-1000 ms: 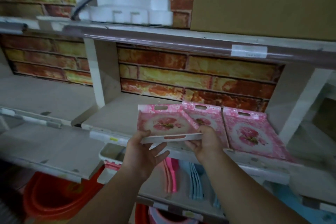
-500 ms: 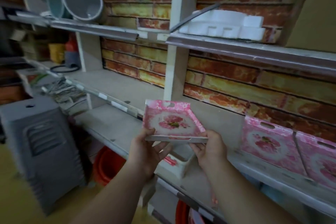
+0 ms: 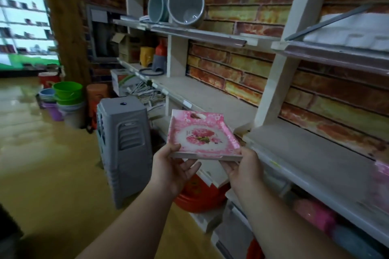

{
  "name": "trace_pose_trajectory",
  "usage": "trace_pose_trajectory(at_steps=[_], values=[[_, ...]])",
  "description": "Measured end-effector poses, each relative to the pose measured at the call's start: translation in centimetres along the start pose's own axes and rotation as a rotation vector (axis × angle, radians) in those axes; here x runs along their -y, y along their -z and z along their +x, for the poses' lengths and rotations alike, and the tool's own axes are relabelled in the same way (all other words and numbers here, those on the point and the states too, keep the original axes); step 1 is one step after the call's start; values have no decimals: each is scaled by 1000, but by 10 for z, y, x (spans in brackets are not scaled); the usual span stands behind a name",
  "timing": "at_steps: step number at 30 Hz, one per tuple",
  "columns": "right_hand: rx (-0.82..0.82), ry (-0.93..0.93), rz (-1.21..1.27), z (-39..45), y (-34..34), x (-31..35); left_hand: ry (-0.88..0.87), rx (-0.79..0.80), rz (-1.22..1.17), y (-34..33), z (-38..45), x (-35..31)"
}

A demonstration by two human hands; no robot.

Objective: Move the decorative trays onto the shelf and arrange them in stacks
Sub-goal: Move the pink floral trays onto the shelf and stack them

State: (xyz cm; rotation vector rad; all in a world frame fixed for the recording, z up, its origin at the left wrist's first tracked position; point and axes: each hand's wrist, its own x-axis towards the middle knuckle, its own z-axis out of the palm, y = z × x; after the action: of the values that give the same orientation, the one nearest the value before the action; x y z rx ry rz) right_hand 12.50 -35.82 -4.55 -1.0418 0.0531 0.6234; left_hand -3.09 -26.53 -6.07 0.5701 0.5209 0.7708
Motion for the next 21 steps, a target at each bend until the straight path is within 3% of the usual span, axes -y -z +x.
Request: trace_pose_trajectory(at_steps=[21], values=[[229, -342, -47, 0, -171, -125, -258, -391, -234, 110, 26, -107]])
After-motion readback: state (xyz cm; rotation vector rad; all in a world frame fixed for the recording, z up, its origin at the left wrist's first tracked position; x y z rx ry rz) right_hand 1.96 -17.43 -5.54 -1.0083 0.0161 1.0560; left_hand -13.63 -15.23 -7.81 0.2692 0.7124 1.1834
